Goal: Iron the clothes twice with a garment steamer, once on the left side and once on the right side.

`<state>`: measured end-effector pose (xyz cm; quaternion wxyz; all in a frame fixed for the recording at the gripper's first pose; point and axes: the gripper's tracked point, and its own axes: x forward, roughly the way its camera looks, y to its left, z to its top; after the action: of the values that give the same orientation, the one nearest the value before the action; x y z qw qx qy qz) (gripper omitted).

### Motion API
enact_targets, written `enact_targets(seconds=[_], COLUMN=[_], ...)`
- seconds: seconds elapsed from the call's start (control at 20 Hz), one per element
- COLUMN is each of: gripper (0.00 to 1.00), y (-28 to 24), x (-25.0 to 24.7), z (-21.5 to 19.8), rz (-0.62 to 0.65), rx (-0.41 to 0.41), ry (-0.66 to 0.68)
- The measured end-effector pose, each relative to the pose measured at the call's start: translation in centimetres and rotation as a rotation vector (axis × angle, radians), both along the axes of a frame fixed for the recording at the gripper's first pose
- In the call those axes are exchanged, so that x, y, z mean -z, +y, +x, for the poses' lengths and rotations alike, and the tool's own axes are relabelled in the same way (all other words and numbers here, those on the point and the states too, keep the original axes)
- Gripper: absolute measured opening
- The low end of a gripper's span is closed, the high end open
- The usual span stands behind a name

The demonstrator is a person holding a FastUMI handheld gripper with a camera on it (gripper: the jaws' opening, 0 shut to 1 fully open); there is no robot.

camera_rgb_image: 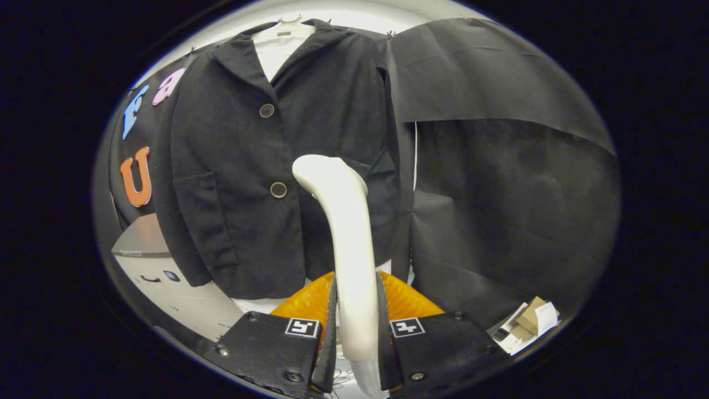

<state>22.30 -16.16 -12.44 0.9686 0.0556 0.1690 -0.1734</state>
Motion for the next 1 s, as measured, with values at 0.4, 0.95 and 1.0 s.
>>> enact_targets(seconds=[0.4, 0.95, 1.0], gripper=[0.34, 0.33, 0.33], y=[-0.9, 0.3, 0.4], x=[4.6, 9.0, 9.0], z=[-1.1, -3.1, -3.1], rz=[0.043, 0.074, 0.074], rx=[0.017, -0.007, -0.007], ry=[0.077, 0.149, 0.149])
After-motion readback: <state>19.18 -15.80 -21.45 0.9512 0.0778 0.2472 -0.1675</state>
